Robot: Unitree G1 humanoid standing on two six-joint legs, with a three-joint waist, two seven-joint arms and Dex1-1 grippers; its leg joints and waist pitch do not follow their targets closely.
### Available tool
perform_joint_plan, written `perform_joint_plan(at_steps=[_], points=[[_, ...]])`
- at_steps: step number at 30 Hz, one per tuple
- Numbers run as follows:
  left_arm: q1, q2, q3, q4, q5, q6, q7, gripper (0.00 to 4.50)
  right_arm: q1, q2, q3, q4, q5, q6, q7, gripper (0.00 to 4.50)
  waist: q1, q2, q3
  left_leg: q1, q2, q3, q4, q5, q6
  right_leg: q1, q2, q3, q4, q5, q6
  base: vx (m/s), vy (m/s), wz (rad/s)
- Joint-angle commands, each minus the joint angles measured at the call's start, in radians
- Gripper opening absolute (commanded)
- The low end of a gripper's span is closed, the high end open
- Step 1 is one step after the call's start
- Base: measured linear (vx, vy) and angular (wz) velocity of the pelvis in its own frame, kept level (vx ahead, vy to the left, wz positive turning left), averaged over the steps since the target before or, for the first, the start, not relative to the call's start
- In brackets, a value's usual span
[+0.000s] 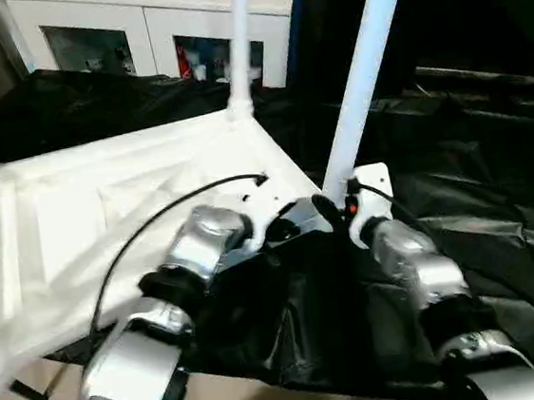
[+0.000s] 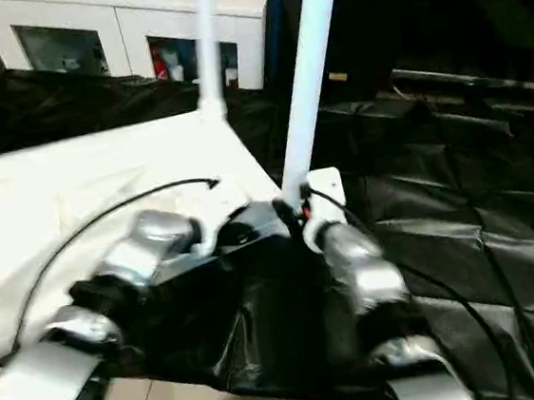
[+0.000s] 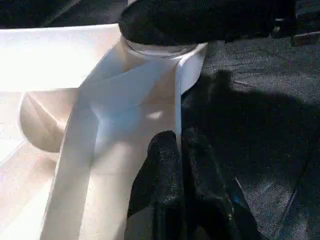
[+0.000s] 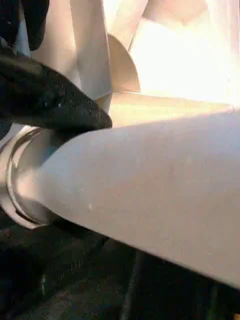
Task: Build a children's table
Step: Rotate leg to tighten
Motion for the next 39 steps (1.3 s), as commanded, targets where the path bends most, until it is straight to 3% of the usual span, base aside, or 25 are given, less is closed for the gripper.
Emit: perform_joint_plan(at_steps=[1,4,5,8,9,12,16,22,30,39], points=[[0.004,-0.056,-0.053,0.031,0.010,-0.003,-0.016,0.00,0.010,0.055,0.096,0.020,0.001,0.006,0.098,2.85,-0.004,0.012,-0.041,0.007,0.000,-0.004,-0.078,-0.436,-0.009,0.023,-0.039,0.021,-0.096,-0.496,-0.089,0.000,0.000,0.00],[0.014,-0.016,-0.056,0.035,0.015,-0.028,-0.062,0.00,0.012,-0.006,0.129,-0.002,-0.027,-0.057,0.173,3.02,-0.001,0.008,-0.042,0.004,0.001,-0.002,-0.077,-0.415,0.001,0.024,-0.040,0.026,-0.091,-0.447,-0.108,0.000,0.000,0.00],[0.016,-0.011,-0.056,0.034,0.016,-0.033,-0.070,0.00,0.013,-0.013,0.125,-0.006,-0.015,-0.056,0.194,3.33,-0.001,0.007,-0.042,0.003,0.001,0.000,-0.077,-0.410,0.006,0.026,-0.039,0.027,-0.089,-0.434,-0.113,0.000,0.000,0.00],[0.032,0.026,-0.062,0.018,0.010,-0.059,-0.147,0.00,0.023,-0.064,0.107,-0.044,0.040,-0.041,0.332,3.33,0.003,0.005,-0.044,-0.003,0.003,0.003,-0.076,-0.372,0.028,0.034,-0.040,0.031,-0.081,-0.367,-0.141,0.000,0.000,0.00],[0.040,0.042,-0.068,0.009,0.007,-0.065,-0.185,0.00,0.031,-0.089,0.110,-0.065,0.055,-0.032,0.396,3.33,0.003,0.004,-0.047,-0.006,0.005,0.005,-0.075,-0.341,0.034,0.038,-0.040,0.032,-0.074,-0.330,-0.154,0.000,0.000,0.00],[0.060,0.083,-0.079,-0.020,-0.003,-0.081,-0.276,0.00,0.054,-0.154,0.118,-0.111,0.083,-0.001,0.528,3.33,0.011,0.004,-0.049,-0.001,0.008,0.010,-0.072,-0.309,0.051,0.039,-0.041,0.033,-0.071,-0.289,-0.181,0.000,0.000,0.00],[0.095,0.166,-0.072,-0.082,-0.046,-0.123,-0.447,0.00,0.103,-0.294,0.152,-0.197,0.131,0.051,0.767,3.33,0.016,0.004,-0.052,-0.007,0.011,0.013,-0.068,-0.221,0.065,0.048,-0.039,0.033,-0.055,-0.167,-0.218,0.000,0.000,0.00],[0.122,0.228,-0.062,-0.154,-0.092,-0.099,-0.571,0.00,0.130,-0.358,0.176,-0.248,0.144,0.087,0.901,3.33,0.018,0.005,-0.051,0.001,0.013,0.017,-0.067,-0.225,0.060,0.045,-0.037,0.034,-0.043,-0.106,-0.262,0.000,0.000,0.00],[0.142,0.256,-0.057,-0.199,-0.109,-0.078,-0.634,0.00,0.138,-0.369,0.197,-0.278,0.169,0.123,0.945,2.85,0.032,0.006,-0.049,0.005,0.015,0.020,-0.067,-0.242,0.036,0.041,-0.041,0.036,-0.049,-0.188,-0.232,0.000,0.000,0.00],[0.153,0.255,-0.052,-0.220,-0.110,-0.061,-0.614,0.00,0.156,-0.367,0.201,-0.301,0.178,0.144,0.953,2.38,0.034,0.005,-0.052,0.003,0.012,0.020,-0.064,-0.206,0.038,0.045,-0.038,0.035,-0.042,-0.131,-0.239,0.000,0.000,0.00]])
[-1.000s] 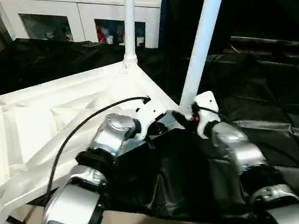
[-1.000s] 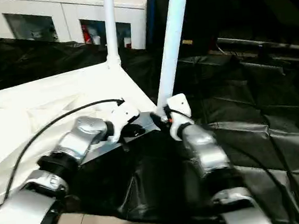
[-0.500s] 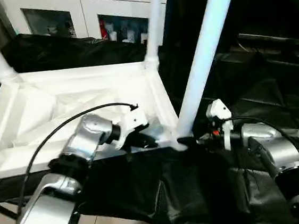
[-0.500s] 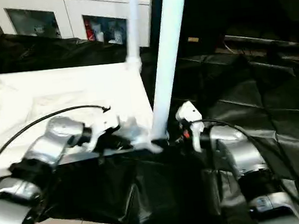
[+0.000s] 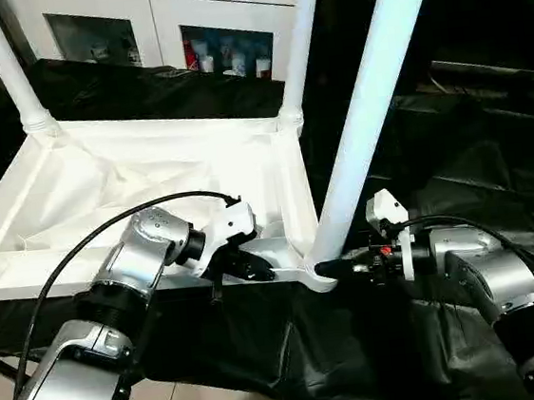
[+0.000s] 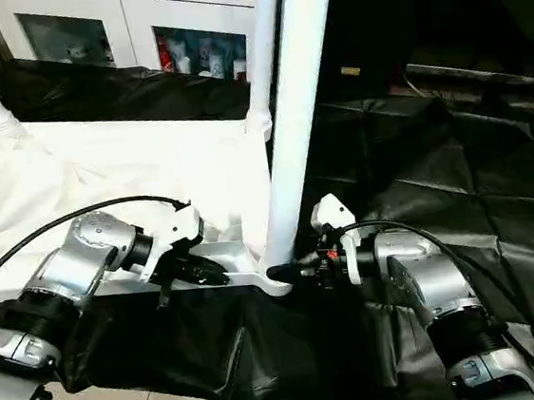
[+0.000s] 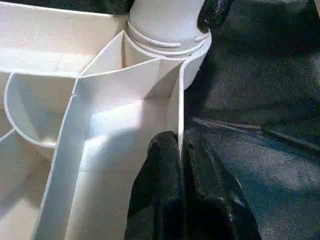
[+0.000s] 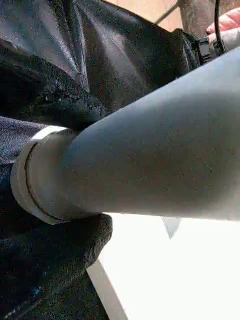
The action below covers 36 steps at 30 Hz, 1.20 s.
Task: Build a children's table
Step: Rotate leg to tighten
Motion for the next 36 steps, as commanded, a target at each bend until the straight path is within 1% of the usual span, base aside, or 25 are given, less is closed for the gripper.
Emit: perform_joint_plan(at_steps=[1,3,4,5,7,8,9,11,13,14,15,16,17,18,21,22,25,27,28,29,31,32,34,35,36], points=[[0.024,-0.018,-0.019,0.017,-0.012,0.017,0.002,0.00,0.017,-0.002,0.012,-0.026,0.020,0.021,0.025,2.36,0.001,0.004,-0.053,0.004,0.009,0.011,-0.057,-0.205,0.038,0.050,-0.039,0.033,-0.045,-0.144,-0.233,0.000,0.000,0.00],[0.017,-0.037,-0.007,0.041,0.000,0.008,0.058,0.00,0.029,0.012,0.004,-0.025,0.019,0.016,-0.009,2.36,0.001,0.003,-0.053,0.004,0.009,0.011,-0.057,-0.209,0.038,0.050,-0.040,0.033,-0.046,-0.150,-0.232,0.000,0.000,0.00],[0.011,-0.049,0.000,0.056,0.005,0.004,0.093,0.00,0.032,0.021,-0.001,-0.019,0.013,0.008,-0.035,2.35,0.001,0.002,-0.050,0.005,0.008,0.011,-0.057,-0.227,0.036,0.047,-0.041,0.034,-0.052,-0.184,-0.223,0.000,0.000,0.00],[-0.008,-0.079,0.016,0.098,0.020,-0.005,0.189,0.00,0.028,0.055,-0.017,0.019,-0.021,-0.011,-0.141,2.35,0.000,0.003,-0.049,0.004,0.008,0.010,-0.059,-0.238,0.031,0.044,-0.042,0.034,-0.053,-0.208,-0.215,0.000,0.000,0.00],[-0.026,-0.105,0.026,0.133,0.032,-0.007,0.267,0.00,0.018,0.086,-0.035,0.059,-0.046,-0.022,-0.239,2.29,-0.002,0.003,-0.047,0.009,0.004,0.007,-0.061,-0.297,0.002,0.039,-0.046,0.033,-0.070,-0.360,-0.170,0.000,0.000,0.00],[-0.038,-0.128,0.030,0.152,0.038,0.003,0.313,0.00,0.007,0.119,-0.062,0.090,-0.049,-0.009,-0.326,2.29,-0.002,0.002,-0.047,0.009,0.005,0.004,-0.062,-0.303,-0.002,0.040,-0.046,0.032,-0.072,-0.379,-0.161,0.000,0.000,0.00],[-0.038,-0.128,0.030,0.152,0.038,0.003,0.313,0.00,0.007,0.119,-0.062,0.090,-0.049,-0.009,-0.326,2.23,-0.005,0.003,-0.046,0.009,0.004,0.005,-0.063,-0.312,-0.004,0.036,-0.045,0.032,-0.074,-0.397,-0.153,0.000,0.000,0.00],[-0.058,-0.178,0.033,0.179,0.048,0.026,0.393,0.00,-0.012,0.192,-0.118,0.133,-0.034,0.014,-0.476,2.15,-0.012,0.003,-0.044,0.007,0.002,-0.002,-0.066,-0.345,-0.014,0.034,-0.045,0.027,-0.084,-0.481,-0.115,-0.026,-0.001,-0.01],[-0.079,-0.239,0.040,0.206,0.056,0.050,0.489,0.00,-0.035,0.262,-0.163,0.174,-0.029,0.028,-0.633,2.10,-0.017,0.013,-0.044,0.008,0.002,-0.006,-0.067,-0.360,-0.022,0.032,-0.045,0.026,-0.087,-0.489,-0.109,0.000,0.000,0.00],[-0.085,-0.260,0.039,0.216,0.061,0.051,0.518,0.00,-0.044,0.284,-0.174,0.189,-0.033,0.025,-0.686,2.10,-0.022,0.010,-0.044,0.008,0.001,-0.005,-0.067,-0.366,-0.023,0.029,-0.043,0.026,-0.089,-0.487,-0.109,0.000,0.000,0.00],[-0.090,-0.277,0.038,0.227,0.066,0.051,0.544,0.00,-0.052,0.302,-0.181,0.203,-0.039,0.020,-0.732,2.10,-0.027,0.013,-0.045,0.013,0.000,-0.006,-0.065,-0.384,-0.029,0.025,-0.041,0.025,-0.091,-0.484,-0.113,0.000,0.000,0.00],[-0.096,-0.297,0.035,0.238,0.072,0.048,0.571,0.00,-0.060,0.322,-0.185,0.219,-0.048,0.012,-0.780,2.09,-0.032,0.011,-0.045,0.009,-0.001,-0.008,-0.066,-0.388,-0.027,0.028,-0.039,0.024,-0.090,-0.471,-0.114,0.000,0.000,0.00],[-0.099,-0.321,0.024,0.246,0.080,0.041,0.579,0.00,-0.071,0.352,-0.182,0.234,-0.060,-0.010,-0.817,2.09,-0.031,0.017,-0.044,0.009,-0.001,-0.009,-0.067,-0.394,-0.026,0.028,-0.040,0.023,-0.091,-0.473,-0.113,0.000,0.000,0.00],[-0.100,-0.340,0.011,0.249,0.087,0.033,0.579,0.00,-0.079,0.381,-0.175,0.242,-0.066,-0.040,-0.828,2.09,-0.035,0.013,-0.044,0.009,-0.003,-0.007,-0.066,-0.411,-0.019,0.025,-0.040,0.022,-0.096,-0.489,-0.105,0.000,0.000,0.00],[-0.103,-0.344,0.003,0.255,0.094,0.023,0.575,0.00,-0.078,0.398,-0.166,0.228,-0.058,-0.069,-0.784,2.09,-0.035,0.013,-0.045,0.009,-0.003,-0.009,-0.067,-0.424,-0.003,0.026,-0.039,0.021,-0.100,-0.508,-0.093,0.000,0.000,0.00],[-0.103,-0.341,0.002,0.256,0.096,0.018,0.569,0.00,-0.074,0.397,-0.161,0.219,-0.064,-0.078,-0.770,2.63,-0.036,0.014,-0.044,0.008,-0.003,-0.009,-0.068,-0.423,-0.001,0.025,-0.039,0.022,-0.100,-0.498,-0.095,0.000,0.000,0.00],[-0.097,-0.323,0.004,0.248,0.090,0.008,0.537,0.00,-0.070,0.384,-0.164,0.200,-0.047,-0.078,-0.717,2.79,-0.034,0.012,-0.045,0.005,-0.002,-0.008,-0.069,-0.415,0.007,0.028,-0.039,0.023,-0.096,-0.476,-0.104,0.000,0.000,0.00],[-0.089,-0.292,0.005,0.245,0.087,-0.016,0.487,0.00,-0.066,0.337,-0.148,0.180,-0.050,-0.097,-0.645,3.04,-0.032,0.011,-0.046,0.003,-0.001,-0.008,-0.069,-0.398,0.012,0.031,-0.039,0.025,-0.093,-0.447,-0.115,0.000,0.000,0.00],[-0.080,-0.266,0.004,0.235,0.082,-0.033,0.445,0.00,-0.058,0.293,-0.133,0.164,-0.048,-0.103,-0.572,3.04,-0.031,0.004,-0.047,0.001,0.000,-0.004,-0.067,-0.380,0.019,0.033,-0.039,0.027,-0.090,-0.419,-0.123,0.000,0.000,0.00],[-0.078,-0.258,0.004,0.232,0.081,-0.033,0.434,0.00,-0.056,0.280,-0.129,0.161,-0.048,-0.105,-0.550,3.04,-0.031,0.004,-0.047,0.001,0.000,-0.004,-0.067,-0.380,0.019,0.033,-0.039,0.027,-0.090,-0.419,-0.123,0.000,0.000,0.00],[-0.062,-0.213,0.004,0.209,0.068,-0.036,0.358,0.00,-0.043,0.201,-0.109,0.143,-0.045,-0.112,-0.423,3.04,-0.026,0.006,-0.048,-0.007,0.002,-0.001,-0.067,-0.324,0.040,0.043,-0.041,0.029,-0.080,-0.358,-0.145,0.000,0.000,0.00],[-0.057,-0.203,0.004,0.201,0.062,-0.034,0.334,0.00,-0.039,0.183,-0.105,0.137,-0.042,-0.111,-0.390,3.04,-0.024,0.005,-0.049,-0.007,0.002,-0.001,-0.065,-0.314,0.044,0.045,-0.042,0.029,-0.080,-0.353,-0.148,0.000,0.000,0.00],[-0.044,-0.177,0.000,0.174,0.048,-0.037,0.267,0.00,-0.030,0.143,-0.096,0.116,-0.033,-0.105,-0.312,3.04,-0.021,0.007,-0.053,-0.005,0.006,0.003,-0.062,-0.266,0.055,0.046,-0.043,0.031,-0.070,-0.277,-0.183,0.000,0.000,0.00],[-0.032,-0.156,-0.006,0.147,0.035,-0.028,0.212,0.00,-0.022,0.117,-0.087,0.098,-0.022,-0.104,-0.251,3.04,-0.020,0.002,-0.052,-0.005,0.005,0.005,-0.060,-0.257,0.060,0.046,-0.042,0.031,-0.069,-0.263,-0.190,0.000,0.000,0.00],[-0.017,-0.128,-0.010,0.114,0.018,-0.015,0.145,0.00,-0.013,0.077,-0.067,0.076,-0.015,-0.097,-0.163,3.04,-0.018,0.004,-0.054,-0.007,0.007,0.004,-0.059,-0.235,0.067,0.051,-0.043,0.030,-0.062,-0.233,-0.202,0.000,0.000,0.00]])
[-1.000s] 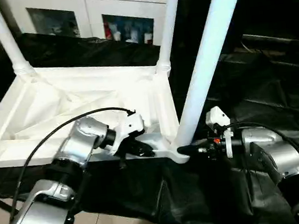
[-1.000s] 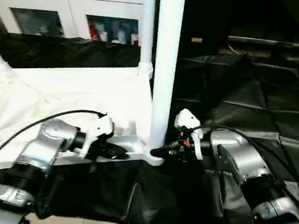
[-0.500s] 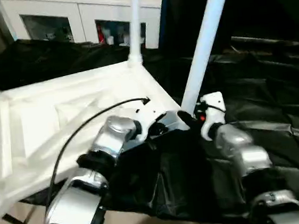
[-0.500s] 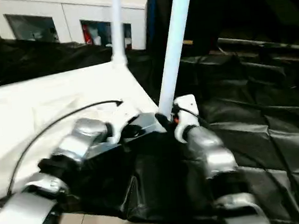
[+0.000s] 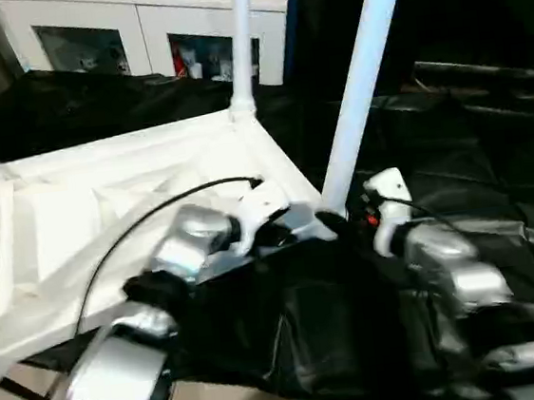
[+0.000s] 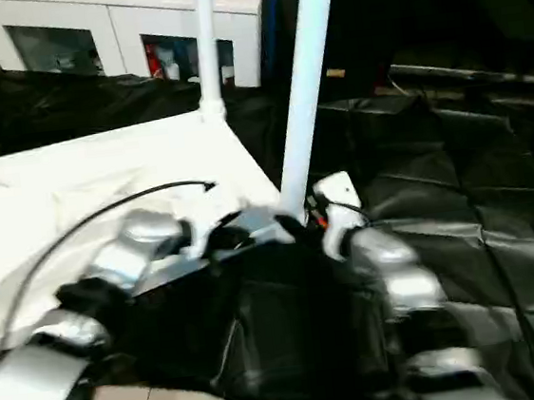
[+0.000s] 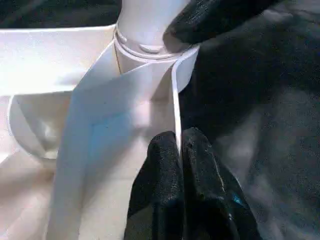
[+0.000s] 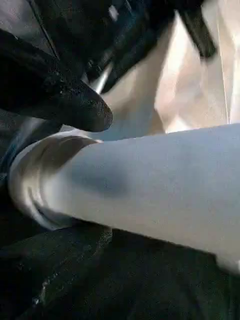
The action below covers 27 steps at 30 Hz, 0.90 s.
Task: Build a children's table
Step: Rotate leg to tighten
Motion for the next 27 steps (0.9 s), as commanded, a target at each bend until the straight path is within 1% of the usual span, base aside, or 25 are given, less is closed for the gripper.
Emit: perform_joint_plan(at_steps=[1,3,4,6,7,8,9,10,11,13,14,15,16,19,22,24,25,26,27], points=[[0.043,0.014,-0.045,-0.028,-0.031,0.011,-0.137,0.00,0.014,-0.037,0.055,-0.050,0.015,0.016,0.150,3.04,0.007,-0.004,-0.052,-0.006,0.007,0.010,-0.053,-0.207,0.077,0.052,-0.041,0.033,-0.056,-0.185,-0.219,0.000,0.000,0.00],[0.050,0.030,-0.050,-0.047,-0.039,0.024,-0.171,0.00,0.018,-0.060,0.069,-0.060,0.017,0.025,0.195,3.04,0.008,0.001,-0.050,-0.002,0.009,0.011,-0.053,-0.192,0.082,0.048,-0.039,0.033,-0.052,-0.142,-0.239,0.000,0.000,0.00],[0.052,0.035,-0.051,-0.052,-0.040,0.028,-0.179,0.00,0.019,-0.066,0.072,-0.063,0.018,0.028,0.206,3.04,0.010,0.002,-0.053,0.002,0.010,0.011,-0.051,-0.187,0.079,0.049,-0.040,0.034,-0.046,-0.110,-0.255,0.052,0.014,0.01],[0.066,0.071,-0.054,-0.087,-0.050,0.039,-0.233,0.00,0.019,-0.107,0.092,-0.073,0.028,0.045,0.287,3.04,0.014,0.002,-0.052,0.004,0.010,0.013,-0.051,-0.189,0.079,0.050,-0.036,0.032,-0.042,-0.086,-0.268,0.000,0.000,0.00],[0.066,0.071,-0.054,-0.087,-0.050,0.039,-0.233,0.00,0.019,-0.107,0.092,-0.073,0.028,0.045,0.287,3.04,0.016,0.002,-0.050,0.003,0.012,0.015,-0.052,-0.195,0.080,0.051,-0.036,0.033,-0.043,-0.094,-0.270,0.000,0.000,0.00],[0.071,0.081,-0.053,-0.096,-0.054,0.041,-0.245,0.00,0.019,-0.116,0.097,-0.073,0.030,0.046,0.307,3.04,0.018,-0.005,-0.050,0.002,0.012,0.016,-0.051,-0.198,0.079,0.051,-0.037,0.032,-0.044,-0.106,-0.266,0.000,0.000,0.00],[0.073,0.085,-0.052,-0.100,-0.055,0.043,-0.248,0.00,0.018,-0.119,0.099,-0.072,0.030,0.045,0.315,3.04,0.023,-0.001,-0.050,0.004,0.013,0.016,-0.051,-0.212,0.072,0.050,-0.040,0.033,-0.045,-0.138,-0.258,0.000,0.000,0.00],[0.077,0.092,-0.049,-0.105,-0.057,0.044,-0.254,0.00,0.019,-0.122,0.102,-0.073,0.033,0.049,0.330,3.04,0.023,-0.005,-0.049,0.004,0.013,0.017,-0.052,-0.218,0.069,0.049,-0.041,0.033,-0.047,-0.151,-0.254,0.000,0.000,0.00],[0.083,0.101,-0.047,-0.118,-0.061,0.052,-0.263,0.00,0.020,-0.127,0.107,-0.077,0.037,0.053,0.345,3.04,0.026,-0.003,-0.048,0.005,0.013,0.017,-0.053,-0.226,0.061,0.048,-0.042,0.034,-0.049,-0.175,-0.246,0.000,0.000,0.00],[0.091,0.112,-0.044,-0.136,-0.065,0.064,-0.273,0.00,0.022,-0.130,0.110,-0.086,0.044,0.067,0.363,2.81,0.026,-0.005,-0.046,0.004,0.013,0.017,-0.054,-0.234,0.051,0.047,-0.042,0.035,-0.051,-0.201,-0.234,0.000,0.000,0.00],[0.093,0.114,-0.044,-0.141,-0.065,0.067,-0.273,0.00,0.023,-0.128,0.110,-0.089,0.047,0.072,0.365,2.69,0.027,-0.007,-0.047,0.004,0.012,0.016,-0.053,-0.230,0.050,0.048,-0.042,0.034,-0.050,-0.203,-0.232,0.000,0.000,0.00],[0.096,0.116,-0.044,-0.147,-0.067,0.071,-0.273,0.00,0.024,-0.125,0.110,-0.092,0.049,0.077,0.366,2.69,0.027,-0.005,-0.047,0.004,0.013,0.016,-0.053,-0.226,0.048,0.046,-0.042,0.035,-0.050,-0.204,-0.229,0.000,0.000,0.00],[0.098,0.117,-0.044,-0.152,-0.068,0.074,-0.271,0.00,0.025,-0.121,0.111,-0.095,0.054,0.085,0.366,2.51,0.026,-0.007,-0.048,0.004,0.012,0.016,-0.053,-0.224,0.047,0.046,-0.042,0.035,-0.049,-0.202,-0.227,0.000,0.000,0.00],[0.101,0.115,-0.043,-0.158,-0.069,0.079,-0.265,0.00,0.033,-0.112,0.114,-0.101,0.057,0.089,0.363,2.41,0.026,-0.007,-0.049,0.003,0.010,0.016,-0.052,-0.207,0.049,0.048,-0.041,0.035,-0.048,-0.183,-0.226,0.000,0.000,0.00],[0.100,0.101,-0.035,-0.152,-0.067,0.075,-0.240,0.00,0.044,-0.097,0.110,-0.108,0.059,0.091,0.338,2.25,0.025,-0.008,-0.048,0.003,0.010,0.016,-0.052,-0.212,0.048,0.047,-0.042,0.035,-0.049,-0.196,-0.223,0.000,0.000,0.00],[0.088,0.075,-0.023,-0.121,-0.055,0.059,-0.169,0.00,0.048,-0.061,0.093,-0.085,0.041,0.074,0.247,2.22,0.023,-0.008,-0.047,0.003,0.008,0.015,-0.053,-0.227,0.042,0.044,-0.043,0.036,-0.054,-0.228,-0.212,0.000,0.000,0.00],[0.075,0.052,-0.014,-0.093,-0.044,0.048,-0.111,0.00,0.047,-0.031,0.081,-0.057,0.017,0.057,0.163,2.19,0.019,-0.010,-0.044,0.003,0.007,0.014,-0.055,-0.246,0.032,0.041,-0.043,0.036,-0.059,-0.270,-0.198,0.000,0.000,0.00],[0.068,0.039,-0.010,-0.079,-0.038,0.050,-0.077,0.00,0.045,-0.016,0.076,-0.040,0.005,0.055,0.118,2.17,0.017,-0.009,-0.042,0.002,0.006,0.013,-0.057,-0.263,0.025,0.039,-0.043,0.035,-0.063,-0.305,-0.188,0.000,0.000,0.00],[0.063,0.031,-0.007,-0.069,-0.034,0.051,-0.056,0.00,0.044,-0.006,0.073,-0.030,-0.003,0.054,0.089,2.17,0.014,-0.010,-0.040,0.003,0.005,0.010,-0.058,-0.292,0.010,0.038,-0.045,0.034,-0.070,-0.380,-0.162,0.000,0.000,0.00]])
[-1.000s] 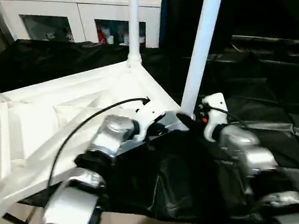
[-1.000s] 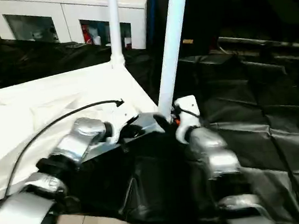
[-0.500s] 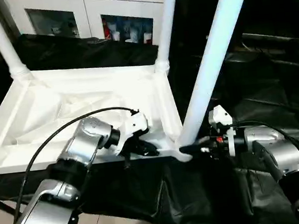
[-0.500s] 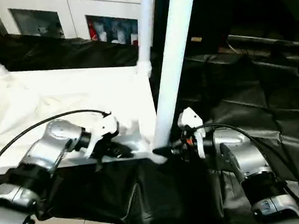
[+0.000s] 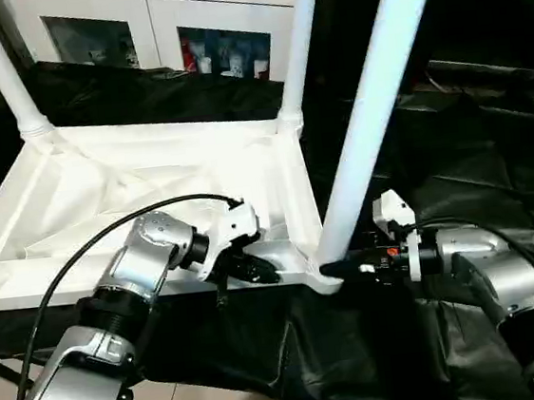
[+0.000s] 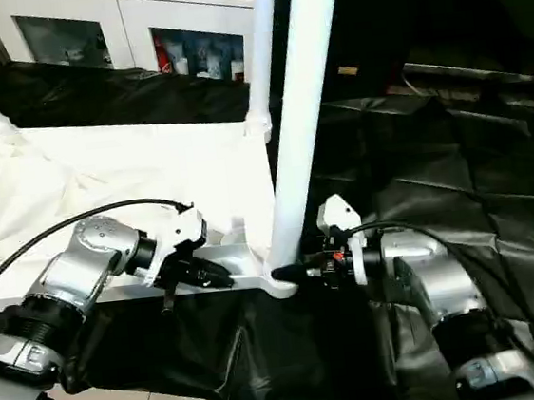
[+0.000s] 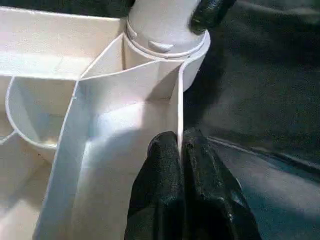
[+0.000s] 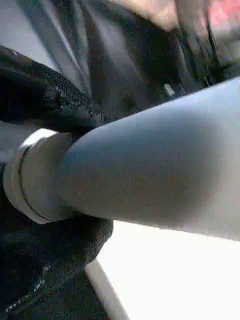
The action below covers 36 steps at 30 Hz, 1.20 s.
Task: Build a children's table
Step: Rotate leg to tighten
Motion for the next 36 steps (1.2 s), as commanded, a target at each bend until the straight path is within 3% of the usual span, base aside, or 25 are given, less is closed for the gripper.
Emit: perform_joint_plan(at_steps=[1,2,4,6,7,8,9,13,15,18,19,24,27,32,36], points=[[0.008,-0.048,0.006,0.042,-0.005,0.009,0.085,0.00,0.004,0.030,0.016,0.042,-0.024,0.021,-0.074,2.12,-0.003,-0.006,-0.042,0.001,0.004,0.003,-0.067,-0.299,0.003,0.037,-0.043,0.029,-0.075,-0.398,-0.154,0.000,0.000,0.00],[-0.006,-0.070,0.011,0.064,0.004,0.018,0.142,0.00,0.000,0.055,0.009,0.067,-0.044,0.023,-0.150,2.06,-0.004,-0.003,-0.041,0.007,0.004,0.002,-0.068,-0.324,0.004,0.032,-0.044,0.030,-0.085,-0.453,-0.134,0.000,0.000,0.00],[-0.013,-0.082,0.014,0.076,0.008,0.022,0.171,0.00,-0.002,0.069,0.005,0.080,-0.054,0.022,-0.190,2.04,-0.006,-0.002,-0.040,0.009,0.002,0.002,-0.067,-0.338,0.003,0.027,-0.044,0.029,-0.090,-0.486,-0.122,0.000,0.000,0.00],[-0.058,-0.153,0.035,0.140,0.030,0.051,0.350,0.00,-0.028,0.149,-0.019,0.155,-0.086,0.026,-0.389,2.00,-0.010,-0.003,-0.040,0.010,0.002,-0.001,-0.068,-0.358,0.001,0.023,-0.043,0.027,-0.097,-0.522,-0.106,0.000,0.000,0.00],[-0.058,-0.153,0.035,0.140,0.030,0.051,0.350,0.00,-0.028,0.149,-0.019,0.155,-0.086,0.026,-0.389,2.00,-0.013,0.000,-0.038,0.011,0.001,-0.002,-0.067,-0.368,-0.006,0.019,-0.042,0.025,-0.098,-0.533,-0.104,0.000,0.000,0.00],[-0.067,-0.170,0.038,0.151,0.032,0.057,0.383,0.00,-0.039,0.170,-0.028,0.176,-0.088,0.027,-0.439,1.99,-0.018,-0.002,-0.038,0.010,-0.001,-0.008,-0.069,-0.392,-0.016,0.021,-0.042,0.019,-0.100,-0.566,-0.094,0.000,0.000,0.00],[-0.078,-0.194,0.044,0.166,0.036,0.064,0.430,0.00,-0.055,0.199,-0.042,0.204,-0.090,0.027,-0.508,1.98,-0.026,0.008,-0.039,0.010,-0.002,-0.010,-0.069,-0.412,-0.022,0.021,-0.040,0.018,-0.104,-0.565,-0.088,0.000,0.000,0.00],[-0.095,-0.272,0.037,0.189,0.050,0.067,0.524,0.00,-0.121,0.302,-0.093,0.294,-0.079,0.013,-0.698,1.98,-0.043,0.007,-0.039,0.009,-0.006,-0.020,-0.071,-0.464,-0.018,0.021,-0.040,0.006,-0.115,-0.600,-0.069,0.000,0.000,0.00],[-0.096,-0.292,0.030,0.192,0.054,0.059,0.526,0.00,-0.137,0.328,-0.091,0.307,-0.087,-0.018,-0.716,2.66,-0.050,0.009,-0.038,0.015,-0.008,-0.020,-0.069,-0.498,-0.007,0.015,-0.040,0.001,-0.126,-0.615,-0.063,0.000,0.000,0.00],[-0.095,-0.297,0.022,0.195,0.057,0.048,0.506,0.00,-0.147,0.346,-0.082,0.303,-0.089,-0.059,-0.685,2.72,-0.052,0.009,-0.038,0.009,-0.006,-0.023,-0.075,-0.495,0.004,0.024,-0.041,-0.002,-0.129,-0.598,-0.061,0.000,0.000,0.00],[-0.095,-0.297,0.021,0.196,0.057,0.047,0.505,0.00,-0.147,0.346,-0.082,0.302,-0.089,-0.060,-0.684,3.03,-0.051,0.010,-0.039,0.010,-0.005,-0.023,-0.076,-0.495,0.004,0.023,-0.041,-0.001,-0.128,-0.590,-0.065,0.000,0.000,0.00],[-0.102,-0.257,0.019,0.223,0.062,0.013,0.461,0.00,-0.127,0.288,-0.039,0.255,-0.112,-0.108,-0.558,3.15,-0.045,0.007,-0.039,0.008,-0.004,-0.017,-0.077,-0.471,0.021,0.023,-0.041,0.012,-0.120,-0.528,-0.095,0.000,0.000,0.00],[-0.098,-0.213,0.010,0.219,0.065,-0.005,0.391,0.00,-0.085,0.173,0.003,0.171,-0.091,-0.113,-0.338,3.15,-0.033,0.003,-0.040,0.006,-0.002,-0.009,-0.076,-0.432,0.045,0.029,-0.042,0.018,-0.116,-0.480,-0.111,0.000,0.000,0.00],[-0.081,-0.147,-0.011,0.187,0.054,-0.029,0.240,0.00,-0.059,0.034,-0.012,0.088,-0.024,-0.067,-0.121,3.15,-0.015,-0.001,-0.046,-0.001,0.005,-0.003,-0.073,-0.328,0.068,0.041,-0.044,0.026,-0.095,-0.369,-0.162,0.000,0.000,0.00],[-0.053,-0.082,-0.032,0.125,0.018,-0.053,0.042,0.00,-0.060,-0.040,-0.021,0.062,0.000,-0.046,-0.005,3.15,-0.014,-0.001,-0.048,-0.011,0.004,0.001,-0.067,-0.274,0.075,0.042,-0.041,0.028,-0.077,-0.281,-0.204,0.000,0.000,0.00]])
